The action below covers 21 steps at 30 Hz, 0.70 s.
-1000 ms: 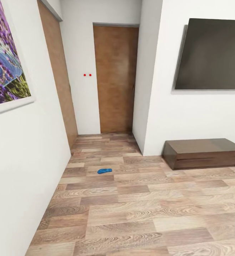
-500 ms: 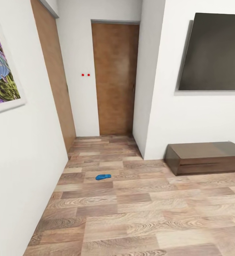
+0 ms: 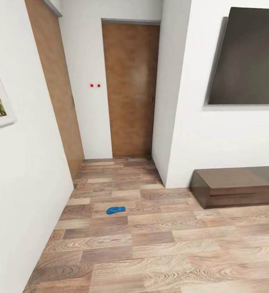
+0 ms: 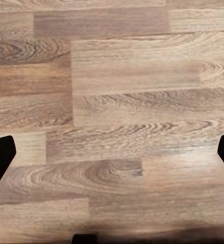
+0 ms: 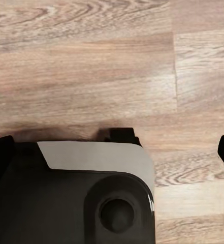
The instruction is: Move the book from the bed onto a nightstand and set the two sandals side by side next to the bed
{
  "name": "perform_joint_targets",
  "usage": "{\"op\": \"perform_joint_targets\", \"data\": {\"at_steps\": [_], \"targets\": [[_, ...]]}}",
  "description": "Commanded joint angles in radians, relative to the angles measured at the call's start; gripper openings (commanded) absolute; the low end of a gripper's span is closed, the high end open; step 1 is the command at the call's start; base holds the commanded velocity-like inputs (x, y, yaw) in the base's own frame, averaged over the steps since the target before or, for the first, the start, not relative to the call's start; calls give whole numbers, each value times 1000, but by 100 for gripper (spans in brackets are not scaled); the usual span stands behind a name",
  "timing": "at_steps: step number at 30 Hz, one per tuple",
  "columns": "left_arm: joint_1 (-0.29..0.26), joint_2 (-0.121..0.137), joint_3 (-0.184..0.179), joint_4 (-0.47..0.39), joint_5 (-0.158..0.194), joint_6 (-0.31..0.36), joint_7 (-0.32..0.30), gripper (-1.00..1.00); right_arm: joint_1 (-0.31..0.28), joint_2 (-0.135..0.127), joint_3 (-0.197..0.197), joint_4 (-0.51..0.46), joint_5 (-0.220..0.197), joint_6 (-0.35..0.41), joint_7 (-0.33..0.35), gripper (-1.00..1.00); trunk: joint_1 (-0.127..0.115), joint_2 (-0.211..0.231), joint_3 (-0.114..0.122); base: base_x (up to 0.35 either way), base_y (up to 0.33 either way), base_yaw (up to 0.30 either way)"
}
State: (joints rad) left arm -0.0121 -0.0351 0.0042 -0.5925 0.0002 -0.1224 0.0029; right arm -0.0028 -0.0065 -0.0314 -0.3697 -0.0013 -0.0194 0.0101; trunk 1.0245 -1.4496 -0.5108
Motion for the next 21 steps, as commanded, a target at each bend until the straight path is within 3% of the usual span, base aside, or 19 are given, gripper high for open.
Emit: {"op": "perform_joint_targets", "data": {"at_steps": [1,6,15,21], "targets": [[0,0,0,0,0,-3,0,100,0,0,-3,0,0,-2,1,100,0,0,-1,273,-70,0],[-1,0,0,0,0,-3,0,100,0,0,-3,0,0,-2,1,100,0,0,-1,196,-33,0],[-1,0,0,0,0,-3,0,100,0,0,-3,0,0,-2,1,100,0,0,-1,47,-3,0],[0,0,0,0,0,-3,0,100,0,0,-3,0,0,-2,1,100,0,0,-1,245,0,0]]}}
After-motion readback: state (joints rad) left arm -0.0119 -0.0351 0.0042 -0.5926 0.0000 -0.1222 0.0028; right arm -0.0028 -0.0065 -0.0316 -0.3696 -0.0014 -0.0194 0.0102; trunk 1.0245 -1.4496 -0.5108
